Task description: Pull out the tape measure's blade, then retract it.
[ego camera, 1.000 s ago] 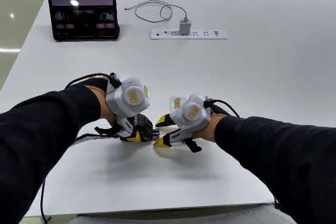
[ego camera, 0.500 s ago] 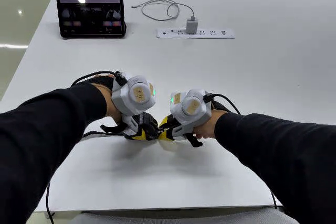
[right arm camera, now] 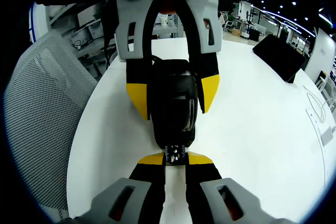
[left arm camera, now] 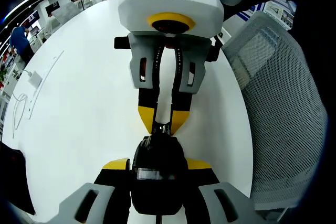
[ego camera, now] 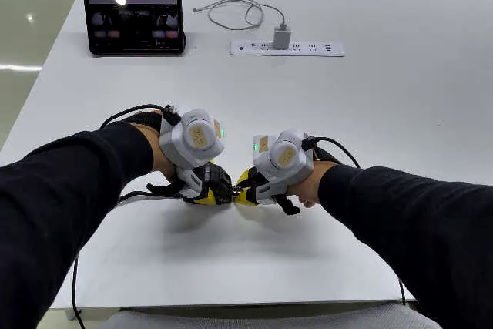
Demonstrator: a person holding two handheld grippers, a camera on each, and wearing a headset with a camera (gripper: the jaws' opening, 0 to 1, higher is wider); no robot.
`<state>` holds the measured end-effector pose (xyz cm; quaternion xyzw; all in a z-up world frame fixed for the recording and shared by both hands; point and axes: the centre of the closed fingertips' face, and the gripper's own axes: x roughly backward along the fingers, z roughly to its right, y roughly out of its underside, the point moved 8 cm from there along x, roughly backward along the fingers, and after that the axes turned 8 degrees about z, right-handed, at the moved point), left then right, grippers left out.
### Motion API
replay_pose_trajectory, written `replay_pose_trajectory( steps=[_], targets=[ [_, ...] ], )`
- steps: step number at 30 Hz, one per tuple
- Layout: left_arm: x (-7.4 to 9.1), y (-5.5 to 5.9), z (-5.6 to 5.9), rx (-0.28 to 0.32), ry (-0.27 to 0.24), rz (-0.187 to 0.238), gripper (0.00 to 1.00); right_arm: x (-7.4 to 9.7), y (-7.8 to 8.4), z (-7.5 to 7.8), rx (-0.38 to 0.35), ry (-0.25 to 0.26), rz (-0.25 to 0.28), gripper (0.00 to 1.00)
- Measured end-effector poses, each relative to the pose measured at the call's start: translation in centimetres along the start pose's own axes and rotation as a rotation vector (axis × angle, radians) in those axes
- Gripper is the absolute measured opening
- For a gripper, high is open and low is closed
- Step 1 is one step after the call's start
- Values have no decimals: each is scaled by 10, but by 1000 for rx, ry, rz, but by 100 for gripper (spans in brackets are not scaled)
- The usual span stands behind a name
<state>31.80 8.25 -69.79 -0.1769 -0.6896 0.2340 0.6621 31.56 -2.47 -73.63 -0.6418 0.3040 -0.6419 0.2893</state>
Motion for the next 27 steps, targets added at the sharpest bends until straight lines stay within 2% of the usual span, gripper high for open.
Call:
replay_pose_trajectory(
  steps=[6, 12, 20, 27],
  targets=[
    [0, 1, 2, -11, 1, 1, 34, 2, 2, -1, -26, -1, 5, 9],
    [0, 1, 2, -7, 0, -4, 35, 6, 4, 0, -19, -6, -7, 9],
    [-1, 1, 1, 20, 5, 12, 35, 11, 7, 1, -29, -1, -9, 9],
    [-1, -1, 2, 10, 10, 2, 35, 15, 10, 1, -29, -8, -6, 9]
  ],
)
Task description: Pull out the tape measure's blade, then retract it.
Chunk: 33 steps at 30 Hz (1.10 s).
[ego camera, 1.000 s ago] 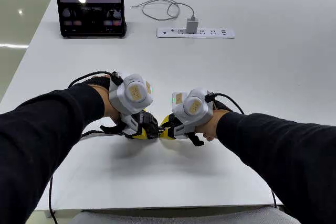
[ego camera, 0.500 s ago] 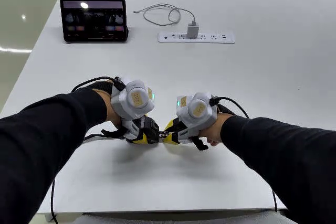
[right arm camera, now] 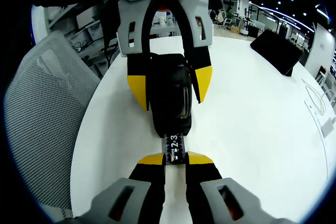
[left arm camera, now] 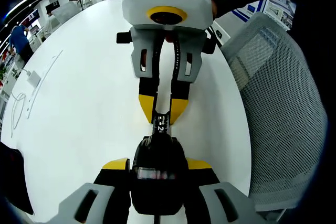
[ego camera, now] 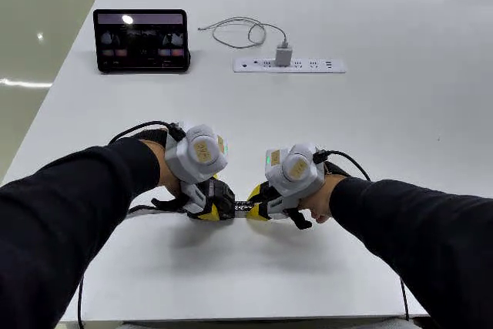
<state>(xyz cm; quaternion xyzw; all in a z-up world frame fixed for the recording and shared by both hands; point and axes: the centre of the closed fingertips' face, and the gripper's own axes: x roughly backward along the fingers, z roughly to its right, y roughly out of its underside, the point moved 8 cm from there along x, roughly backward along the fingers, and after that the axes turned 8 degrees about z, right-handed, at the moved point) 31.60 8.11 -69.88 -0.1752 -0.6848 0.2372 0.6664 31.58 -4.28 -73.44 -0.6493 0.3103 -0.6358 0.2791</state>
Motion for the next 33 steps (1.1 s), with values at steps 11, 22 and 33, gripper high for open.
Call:
replay_pose_trajectory(
  steps=[11, 22, 33],
  targets=[
    [0, 0, 0, 10, -8, 5, 35, 7, 4, 0, -2, -1, -16, 9],
    [0, 1, 1, 19, -16, 11, 35, 18, 13, 1, -11, 9, -26, 9],
    [0, 1, 2, 28, -18, 12, 36, 26, 19, 2, -10, 16, -37, 9]
  ],
)
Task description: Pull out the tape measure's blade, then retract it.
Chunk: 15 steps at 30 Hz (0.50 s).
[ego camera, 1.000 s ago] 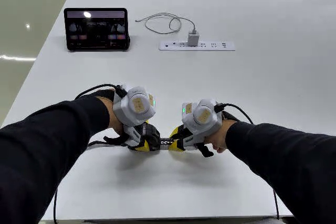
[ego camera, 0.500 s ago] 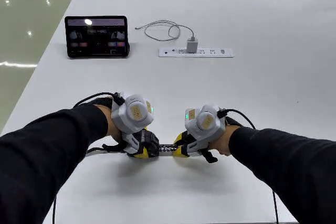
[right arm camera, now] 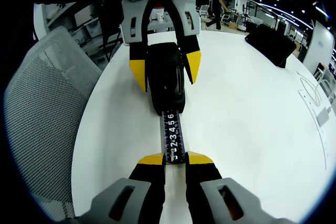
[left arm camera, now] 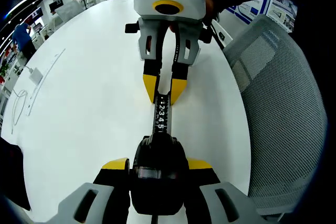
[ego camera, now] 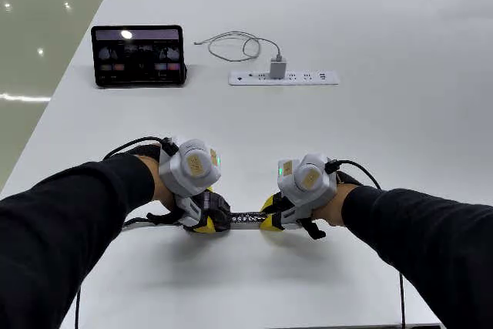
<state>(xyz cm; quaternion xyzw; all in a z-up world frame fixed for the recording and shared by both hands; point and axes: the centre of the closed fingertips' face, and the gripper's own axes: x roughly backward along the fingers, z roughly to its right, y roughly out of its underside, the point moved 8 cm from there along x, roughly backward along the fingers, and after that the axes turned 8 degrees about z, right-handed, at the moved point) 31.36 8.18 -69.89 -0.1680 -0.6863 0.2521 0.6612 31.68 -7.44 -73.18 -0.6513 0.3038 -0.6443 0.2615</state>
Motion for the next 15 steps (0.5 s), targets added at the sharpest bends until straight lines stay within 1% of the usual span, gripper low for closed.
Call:
replay_pose_trajectory(
  steps=[8, 15],
  targets=[
    [0, 0, 1, 9, -9, 10, 36, 3, 2, 1, 5, 3, -9, 9],
    [0, 0, 1, 9, -1, 10, 36, 7, 6, 1, -1, 4, -14, 9]
  ],
)
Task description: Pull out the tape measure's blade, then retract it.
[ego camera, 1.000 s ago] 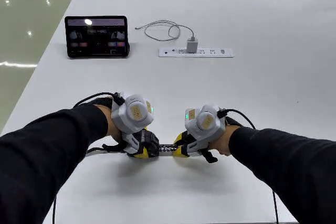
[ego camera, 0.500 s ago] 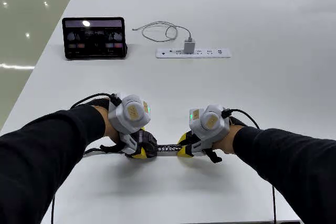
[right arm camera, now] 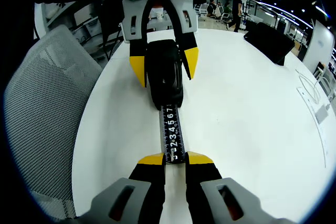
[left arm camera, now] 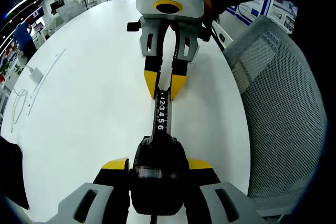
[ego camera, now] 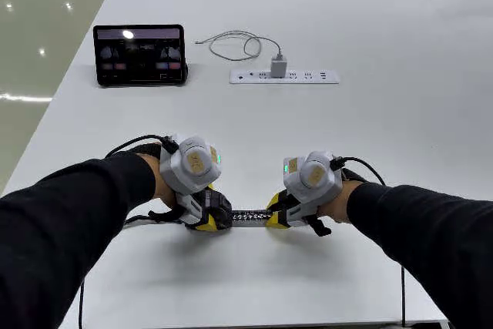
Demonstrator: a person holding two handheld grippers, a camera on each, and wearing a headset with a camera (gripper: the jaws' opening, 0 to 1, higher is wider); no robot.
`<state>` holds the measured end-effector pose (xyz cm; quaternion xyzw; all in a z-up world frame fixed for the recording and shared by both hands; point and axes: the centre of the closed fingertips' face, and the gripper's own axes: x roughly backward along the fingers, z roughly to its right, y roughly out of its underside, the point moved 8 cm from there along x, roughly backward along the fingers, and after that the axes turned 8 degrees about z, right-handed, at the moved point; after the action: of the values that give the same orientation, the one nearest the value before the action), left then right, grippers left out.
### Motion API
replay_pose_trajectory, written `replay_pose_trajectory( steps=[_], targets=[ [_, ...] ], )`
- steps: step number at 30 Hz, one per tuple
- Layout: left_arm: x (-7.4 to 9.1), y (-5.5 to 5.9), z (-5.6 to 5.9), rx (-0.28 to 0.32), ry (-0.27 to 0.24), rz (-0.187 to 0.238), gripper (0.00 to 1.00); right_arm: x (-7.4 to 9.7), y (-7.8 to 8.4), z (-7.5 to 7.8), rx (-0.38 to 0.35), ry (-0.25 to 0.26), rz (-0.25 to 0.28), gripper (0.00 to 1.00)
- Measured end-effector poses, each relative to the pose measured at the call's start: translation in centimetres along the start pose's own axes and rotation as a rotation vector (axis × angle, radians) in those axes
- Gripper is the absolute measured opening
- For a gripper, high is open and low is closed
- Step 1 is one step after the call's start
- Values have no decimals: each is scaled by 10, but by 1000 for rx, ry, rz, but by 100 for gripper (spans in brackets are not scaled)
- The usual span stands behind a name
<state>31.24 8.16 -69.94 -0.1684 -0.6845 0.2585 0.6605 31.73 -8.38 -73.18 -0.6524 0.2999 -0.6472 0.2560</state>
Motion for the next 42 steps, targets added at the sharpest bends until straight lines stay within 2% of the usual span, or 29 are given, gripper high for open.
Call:
replay_pose_trajectory(
  steps=[42],
  targets=[
    [-1, 0, 0, 29, 4, -1, 36, 22, 19, -1, -17, 17, -2, 8]
  ],
)
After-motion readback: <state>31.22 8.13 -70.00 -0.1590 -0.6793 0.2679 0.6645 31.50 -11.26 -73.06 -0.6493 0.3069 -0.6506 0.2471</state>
